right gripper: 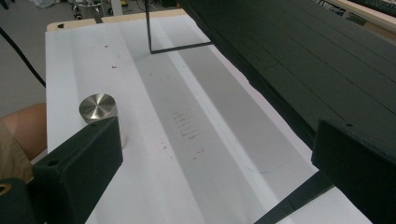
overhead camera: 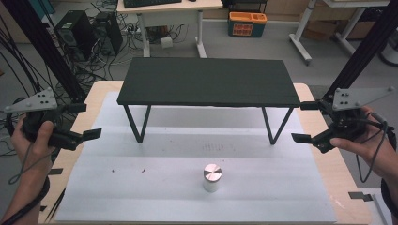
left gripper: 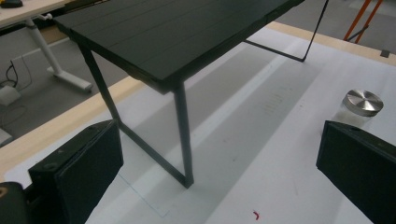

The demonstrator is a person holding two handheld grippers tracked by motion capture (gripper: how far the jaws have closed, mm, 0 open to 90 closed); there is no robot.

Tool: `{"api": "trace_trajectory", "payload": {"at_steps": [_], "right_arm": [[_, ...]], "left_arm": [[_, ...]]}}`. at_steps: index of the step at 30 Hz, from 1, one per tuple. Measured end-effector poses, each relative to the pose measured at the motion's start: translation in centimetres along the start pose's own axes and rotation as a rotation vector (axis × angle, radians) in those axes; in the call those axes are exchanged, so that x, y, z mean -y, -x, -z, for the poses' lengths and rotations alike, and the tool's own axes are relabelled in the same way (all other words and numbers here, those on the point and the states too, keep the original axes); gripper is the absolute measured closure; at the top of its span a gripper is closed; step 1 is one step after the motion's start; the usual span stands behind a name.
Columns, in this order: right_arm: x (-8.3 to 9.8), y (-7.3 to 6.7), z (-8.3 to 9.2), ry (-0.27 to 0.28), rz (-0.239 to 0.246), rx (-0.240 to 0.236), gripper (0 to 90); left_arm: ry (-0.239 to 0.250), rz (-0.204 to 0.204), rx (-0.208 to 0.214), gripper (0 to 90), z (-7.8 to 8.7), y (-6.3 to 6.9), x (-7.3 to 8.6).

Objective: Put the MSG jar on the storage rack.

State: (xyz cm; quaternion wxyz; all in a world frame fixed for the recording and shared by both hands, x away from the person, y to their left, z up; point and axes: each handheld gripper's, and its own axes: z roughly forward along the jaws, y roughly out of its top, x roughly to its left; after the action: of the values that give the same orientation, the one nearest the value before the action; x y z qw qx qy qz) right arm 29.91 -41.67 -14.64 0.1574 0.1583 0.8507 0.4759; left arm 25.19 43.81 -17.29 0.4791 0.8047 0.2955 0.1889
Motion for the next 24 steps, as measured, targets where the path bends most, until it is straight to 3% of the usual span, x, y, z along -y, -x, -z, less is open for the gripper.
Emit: {"api": "trace_trajectory", "payload": {"at_steps": [11,16,24], "right_arm": [[0.2,-0.8,-0.9,-0.017,0.019,-0.012,1.9],[0.6,-1.2,-2.2,-0.016,0.029,-0.047,2.0],[2.4,-1.7,-5.8,-0.021,0.034,-0.122,1.6]], "left_arm": [[0.015,0.001,-0.002,0.7,0.3,0.4,0.2],[0.011,0.002,0.000,0.7,0.2,0.6,0.3],[0.013,0.011,0.008,0.7,0.0,0.7,0.8]]}}
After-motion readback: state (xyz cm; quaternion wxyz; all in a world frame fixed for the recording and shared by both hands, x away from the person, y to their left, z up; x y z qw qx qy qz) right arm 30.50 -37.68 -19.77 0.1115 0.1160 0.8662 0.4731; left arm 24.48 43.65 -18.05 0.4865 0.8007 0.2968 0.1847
